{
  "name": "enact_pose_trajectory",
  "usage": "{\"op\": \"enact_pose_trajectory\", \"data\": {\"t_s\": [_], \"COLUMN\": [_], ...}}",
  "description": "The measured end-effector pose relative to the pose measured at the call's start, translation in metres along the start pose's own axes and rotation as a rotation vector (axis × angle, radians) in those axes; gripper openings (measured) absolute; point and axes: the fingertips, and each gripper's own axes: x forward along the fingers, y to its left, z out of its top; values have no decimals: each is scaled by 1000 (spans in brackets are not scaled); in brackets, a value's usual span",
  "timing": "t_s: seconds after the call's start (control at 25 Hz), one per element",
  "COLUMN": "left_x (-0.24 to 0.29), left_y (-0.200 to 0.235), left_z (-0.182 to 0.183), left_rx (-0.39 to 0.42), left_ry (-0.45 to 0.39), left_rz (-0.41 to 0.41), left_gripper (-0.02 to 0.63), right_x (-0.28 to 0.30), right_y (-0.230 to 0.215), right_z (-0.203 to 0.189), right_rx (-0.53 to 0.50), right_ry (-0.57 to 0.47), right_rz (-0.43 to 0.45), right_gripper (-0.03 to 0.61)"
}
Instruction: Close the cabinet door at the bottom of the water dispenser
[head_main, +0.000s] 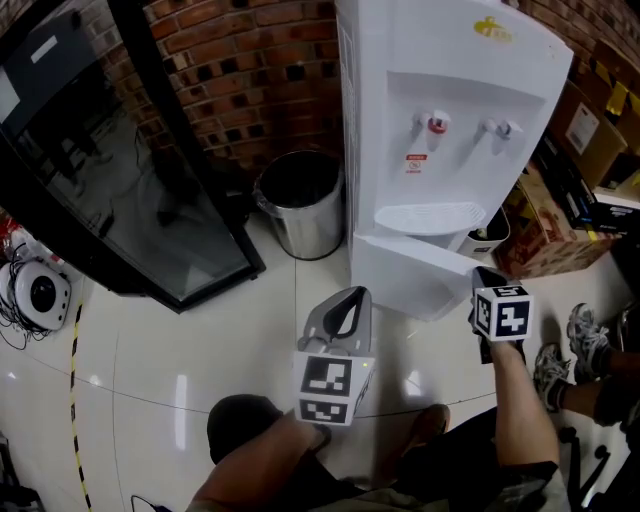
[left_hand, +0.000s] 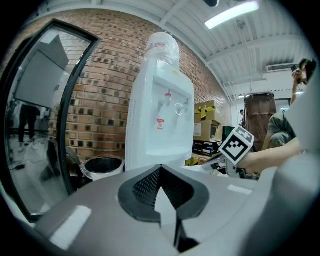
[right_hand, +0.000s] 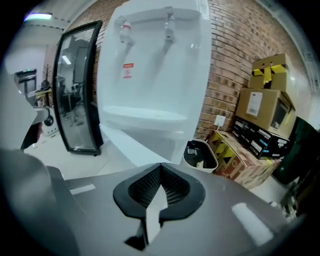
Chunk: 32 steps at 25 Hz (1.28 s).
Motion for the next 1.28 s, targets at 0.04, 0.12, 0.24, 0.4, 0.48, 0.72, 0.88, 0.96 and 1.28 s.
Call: {"op": "enact_pose_trajectory", "data": {"t_s": [0.04,0.12,0.24,0.4,0.48,0.72,0.88,0.96,1.28], "left_x": [2,6,7,7,7,9,15,18,27], "left_y": [0,1,1,-1,0,2,-2,-2,-2], "left_z": [-1,-4,-3,3,1,-3,-10,-16,-21], "left_rx": [-4,-18,-44,-44,-52,-66,-51,-50,-48], "left_ry": [0,1,-5,-22,-17,-10,7,23,39], "left_rz": [4,15,26,35,46,69,61,62,59], "left_gripper": [1,1,0,0,0,0,0,0,0], "right_x": [7,19,29,32,30,11,28,36,70], "right_y": [-6,-12,-18,-23,-22,15,25,21,-1], "right_z": [5,15,23,25,29,26,10,11,28], "right_rx": [37,110,146,179,205,158,52,42,11], "right_ry": [-20,-59,-94,-116,-137,-93,-4,-3,-72], "right_rz": [-10,-8,-25,-34,-2,216,227,206,97], "right_gripper": [0,0,0,0,0,0,0,0,0]}}
